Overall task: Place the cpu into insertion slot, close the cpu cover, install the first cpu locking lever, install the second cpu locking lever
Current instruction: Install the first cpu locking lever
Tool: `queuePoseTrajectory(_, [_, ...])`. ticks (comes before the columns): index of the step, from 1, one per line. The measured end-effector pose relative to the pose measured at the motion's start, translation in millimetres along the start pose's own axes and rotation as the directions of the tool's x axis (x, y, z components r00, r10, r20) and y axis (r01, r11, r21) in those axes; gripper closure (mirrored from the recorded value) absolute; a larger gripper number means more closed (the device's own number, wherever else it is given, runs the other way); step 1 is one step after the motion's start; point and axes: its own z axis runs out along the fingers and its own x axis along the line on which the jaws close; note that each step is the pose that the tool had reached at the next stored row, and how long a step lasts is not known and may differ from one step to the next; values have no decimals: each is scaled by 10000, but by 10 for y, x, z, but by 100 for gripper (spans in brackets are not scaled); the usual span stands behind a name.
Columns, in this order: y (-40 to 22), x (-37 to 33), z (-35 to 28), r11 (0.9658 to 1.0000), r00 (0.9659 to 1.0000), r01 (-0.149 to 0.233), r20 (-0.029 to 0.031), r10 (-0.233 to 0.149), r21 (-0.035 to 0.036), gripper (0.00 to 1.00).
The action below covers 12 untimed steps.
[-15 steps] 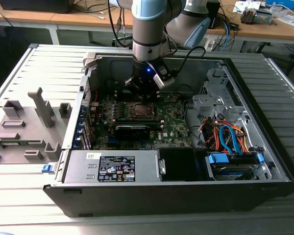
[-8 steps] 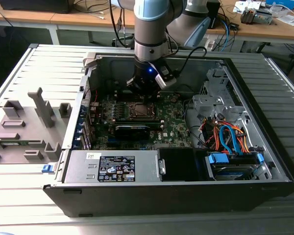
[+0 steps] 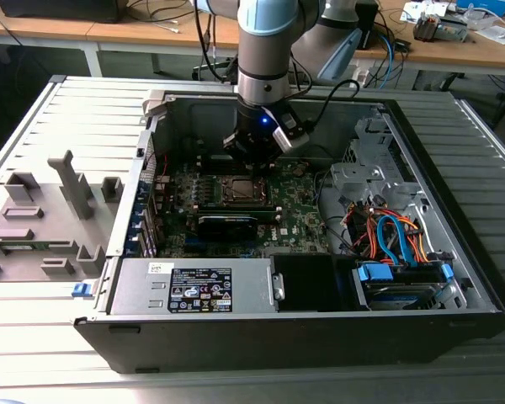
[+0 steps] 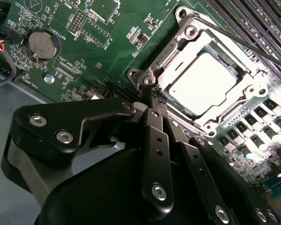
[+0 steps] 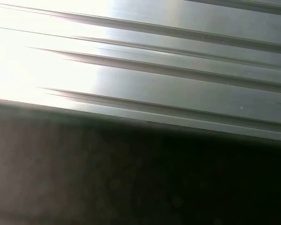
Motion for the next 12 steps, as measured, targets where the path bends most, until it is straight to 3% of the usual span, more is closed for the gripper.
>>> queuePoseTrajectory(9, [14,1,-91,10000,10000,-2,9,2,4,89])
queuePoseTrajectory(12, [22,52,-94,10000,10000,-1,36,1,7,89])
